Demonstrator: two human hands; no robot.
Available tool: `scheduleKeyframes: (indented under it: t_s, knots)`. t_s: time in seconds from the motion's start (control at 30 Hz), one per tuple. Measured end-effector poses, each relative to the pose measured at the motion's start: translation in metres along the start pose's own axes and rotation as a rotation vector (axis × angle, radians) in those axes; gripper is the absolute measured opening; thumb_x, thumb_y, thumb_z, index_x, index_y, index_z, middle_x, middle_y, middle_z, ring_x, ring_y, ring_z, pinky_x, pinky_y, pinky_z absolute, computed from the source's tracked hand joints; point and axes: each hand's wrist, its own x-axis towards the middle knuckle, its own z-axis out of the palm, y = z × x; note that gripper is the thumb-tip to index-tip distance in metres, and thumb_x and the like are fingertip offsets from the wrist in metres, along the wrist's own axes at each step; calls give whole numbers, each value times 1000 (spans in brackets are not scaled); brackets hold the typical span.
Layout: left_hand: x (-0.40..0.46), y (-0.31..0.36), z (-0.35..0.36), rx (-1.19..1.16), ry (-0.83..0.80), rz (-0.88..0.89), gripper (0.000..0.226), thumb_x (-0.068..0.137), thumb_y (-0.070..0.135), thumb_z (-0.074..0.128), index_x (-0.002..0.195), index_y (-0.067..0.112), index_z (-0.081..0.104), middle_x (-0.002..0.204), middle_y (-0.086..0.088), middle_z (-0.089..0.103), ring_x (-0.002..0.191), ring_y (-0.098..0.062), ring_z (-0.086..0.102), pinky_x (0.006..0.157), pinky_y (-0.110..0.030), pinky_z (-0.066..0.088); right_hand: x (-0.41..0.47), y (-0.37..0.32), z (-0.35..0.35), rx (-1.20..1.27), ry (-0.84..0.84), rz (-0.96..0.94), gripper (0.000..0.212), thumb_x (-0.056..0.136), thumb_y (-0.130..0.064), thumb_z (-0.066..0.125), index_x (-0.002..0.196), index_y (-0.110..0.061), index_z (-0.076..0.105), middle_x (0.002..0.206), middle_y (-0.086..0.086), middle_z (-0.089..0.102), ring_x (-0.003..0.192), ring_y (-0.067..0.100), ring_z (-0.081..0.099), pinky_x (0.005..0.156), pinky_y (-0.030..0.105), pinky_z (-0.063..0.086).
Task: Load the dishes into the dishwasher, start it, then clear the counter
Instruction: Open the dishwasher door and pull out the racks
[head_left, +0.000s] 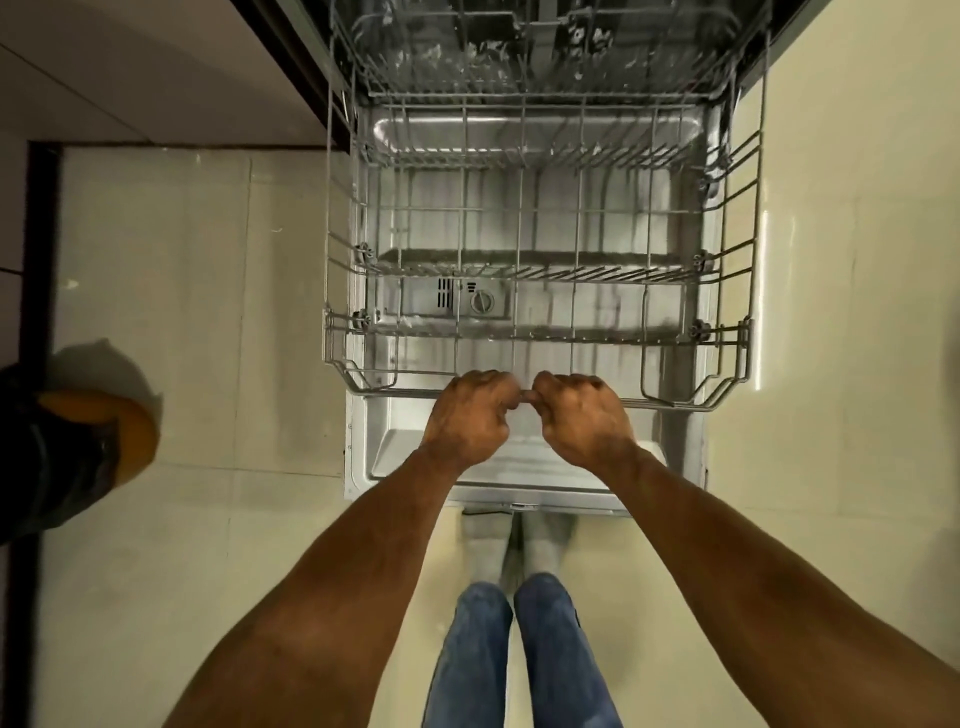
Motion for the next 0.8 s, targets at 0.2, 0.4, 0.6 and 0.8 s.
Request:
scheduleKeyframes:
  t_s: [0.2,0.4,0.6,0.8]
  knots:
    - [-30,-1,16,-19,-44,-10,17,84,-2,54,88,10,65,89,-6,68,87,-28,60,77,-33,40,-31,-12,5,9,-66,27,17,92,-23,62,82,-9,61,64,9,68,55,32,63,56,31,47]
    - [-53,2,25,1,-118,-31,18,89,2,51,97,12,64,98,-5,67,96,-24,57,84,-32,37,-57,-21,11,13,-67,41,15,87,-18,69,79,-10,60,62,9,66,53,31,62,55,31,48]
    - [-53,3,23,6,-138,-42,17,91,4,49,95,13,62,97,-5,66,95,-24,57,83,-33,37,-58,-21,12,16,-77,50,14,89,-19,67,82,-9,61,65,9,67,56,31,62,59,33,49]
    - [-52,5,17,18,-186,-51,16,94,6,48,98,13,61,98,-5,64,94,-23,56,77,-28,35,-58,-22,7,3,-174,58,18,96,-23,58,90,-7,62,75,14,68,67,35,63,64,37,47]
